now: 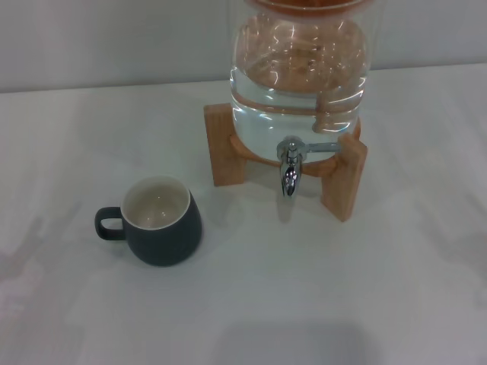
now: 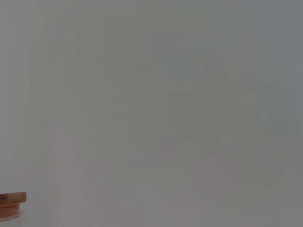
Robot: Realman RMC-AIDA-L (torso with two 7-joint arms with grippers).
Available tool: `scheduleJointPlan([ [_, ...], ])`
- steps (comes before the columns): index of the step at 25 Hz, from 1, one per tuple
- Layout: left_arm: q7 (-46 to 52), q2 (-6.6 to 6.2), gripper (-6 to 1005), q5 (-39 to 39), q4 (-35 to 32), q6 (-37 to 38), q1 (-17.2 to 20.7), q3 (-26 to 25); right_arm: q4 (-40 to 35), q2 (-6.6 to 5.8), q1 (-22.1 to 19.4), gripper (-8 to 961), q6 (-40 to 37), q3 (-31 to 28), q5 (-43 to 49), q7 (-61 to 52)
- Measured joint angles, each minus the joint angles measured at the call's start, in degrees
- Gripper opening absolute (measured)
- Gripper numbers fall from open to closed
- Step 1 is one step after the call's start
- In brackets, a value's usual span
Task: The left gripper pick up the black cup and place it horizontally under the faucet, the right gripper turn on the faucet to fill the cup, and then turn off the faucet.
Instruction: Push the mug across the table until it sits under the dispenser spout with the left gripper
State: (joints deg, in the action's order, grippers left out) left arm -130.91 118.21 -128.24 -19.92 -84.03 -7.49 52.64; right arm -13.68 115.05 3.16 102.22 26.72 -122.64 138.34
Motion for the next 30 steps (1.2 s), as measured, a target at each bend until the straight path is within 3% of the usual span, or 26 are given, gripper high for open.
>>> scheduleJointPlan([
  [14,-0.8,0.49,858,0.2,0.0,0.3,-0.5,-1.5,0.0,0.00,0.5,777,-0.2,0.0,-0.2,0.4],
  [21,-0.6,0.15,848,6.4,0.0,0.7,-0.7,-1.2,0.1,0.00,0.8,776,-1.9,0.0,-0.2,0.6],
  [30,-4.5,0.79,837,12.2,0.9,5.2,-0.9,-1.3,-0.3,-0.16,2.3,776,-3.0,0.0,-0.3,0.6],
])
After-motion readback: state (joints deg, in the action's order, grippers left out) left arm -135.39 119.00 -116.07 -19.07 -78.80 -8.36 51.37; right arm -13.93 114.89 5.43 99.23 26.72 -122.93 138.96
